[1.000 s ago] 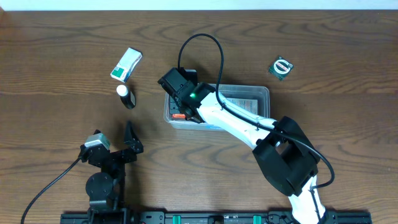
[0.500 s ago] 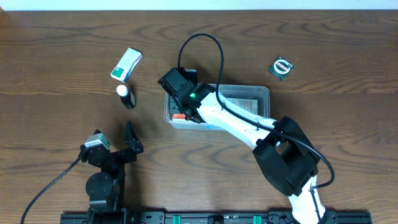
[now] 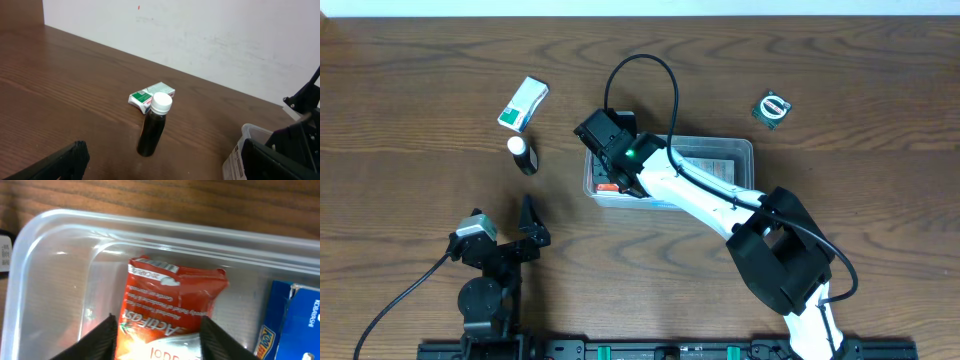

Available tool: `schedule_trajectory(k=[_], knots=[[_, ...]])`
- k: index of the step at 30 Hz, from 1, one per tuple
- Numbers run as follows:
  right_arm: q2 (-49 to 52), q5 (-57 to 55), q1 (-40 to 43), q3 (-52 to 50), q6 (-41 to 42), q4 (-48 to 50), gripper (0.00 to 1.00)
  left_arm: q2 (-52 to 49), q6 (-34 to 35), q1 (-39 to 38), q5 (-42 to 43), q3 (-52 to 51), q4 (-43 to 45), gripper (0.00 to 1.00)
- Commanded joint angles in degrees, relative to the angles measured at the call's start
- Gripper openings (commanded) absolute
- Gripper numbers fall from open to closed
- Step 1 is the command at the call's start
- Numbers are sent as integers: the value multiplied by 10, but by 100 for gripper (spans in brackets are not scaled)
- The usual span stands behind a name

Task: Pack container
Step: 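Lower the red box into the container and open the right gripper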

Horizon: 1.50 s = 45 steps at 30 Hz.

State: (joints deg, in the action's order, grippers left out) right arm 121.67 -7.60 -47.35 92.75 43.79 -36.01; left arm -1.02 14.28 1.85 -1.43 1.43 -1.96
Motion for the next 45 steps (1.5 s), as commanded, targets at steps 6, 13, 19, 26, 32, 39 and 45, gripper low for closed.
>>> schedule_trajectory(k=[6,13,19,26,32,39,45], knots=[[5,-10,-3,2,-27,-11,25,0,-9,3,-3,-12,-21,98],[5,-10,-3,2,-27,-10,4,0,-9,3,-3,-12,-21,98],[10,-10,-3,2,-27,-10,1,0,-9,3,-3,-12,-21,98],[38,3,-2,2,-27,-10,1,0,-9,3,-3,-12,-21,98],[37,3,-1,2,-38,3,1,0,-9,3,-3,-12,-21,98],[13,3,6,5,-67,11,1,0,-9,3,-3,-12,-21,98],[-29,1,9,6,-78,3,3,0,-9,3,-3,-12,-21,98]])
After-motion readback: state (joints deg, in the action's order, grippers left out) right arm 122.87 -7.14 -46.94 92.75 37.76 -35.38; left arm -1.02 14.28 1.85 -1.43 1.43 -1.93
